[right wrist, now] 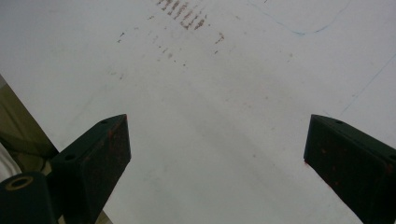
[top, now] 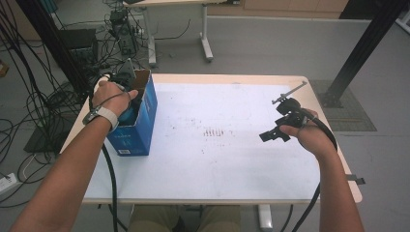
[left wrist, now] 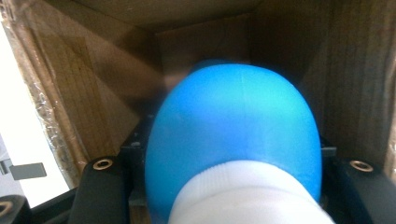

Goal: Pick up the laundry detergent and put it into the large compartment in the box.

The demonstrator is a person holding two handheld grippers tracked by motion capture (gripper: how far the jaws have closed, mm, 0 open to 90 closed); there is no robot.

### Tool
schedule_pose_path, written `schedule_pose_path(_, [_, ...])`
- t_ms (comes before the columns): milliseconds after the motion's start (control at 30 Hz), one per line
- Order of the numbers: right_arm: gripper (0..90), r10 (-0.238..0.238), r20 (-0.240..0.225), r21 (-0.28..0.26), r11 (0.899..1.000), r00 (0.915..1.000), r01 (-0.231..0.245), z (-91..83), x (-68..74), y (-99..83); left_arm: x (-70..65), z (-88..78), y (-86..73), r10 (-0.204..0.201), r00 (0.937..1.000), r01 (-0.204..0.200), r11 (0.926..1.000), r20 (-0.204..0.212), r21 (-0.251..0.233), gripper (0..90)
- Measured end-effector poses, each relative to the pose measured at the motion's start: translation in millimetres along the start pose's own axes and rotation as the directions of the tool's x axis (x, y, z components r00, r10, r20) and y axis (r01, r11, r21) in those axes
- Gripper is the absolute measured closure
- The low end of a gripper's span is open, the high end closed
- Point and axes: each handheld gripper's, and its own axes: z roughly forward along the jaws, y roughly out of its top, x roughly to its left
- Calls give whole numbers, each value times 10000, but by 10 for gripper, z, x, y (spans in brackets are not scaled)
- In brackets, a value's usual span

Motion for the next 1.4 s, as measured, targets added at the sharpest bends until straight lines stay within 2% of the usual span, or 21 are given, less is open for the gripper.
schedule_pose_path(1400, [71,-51,-1,-43,10000,10000,51,5,0,-5,21,2,-5,-37,10000,37,10000,51,31,386])
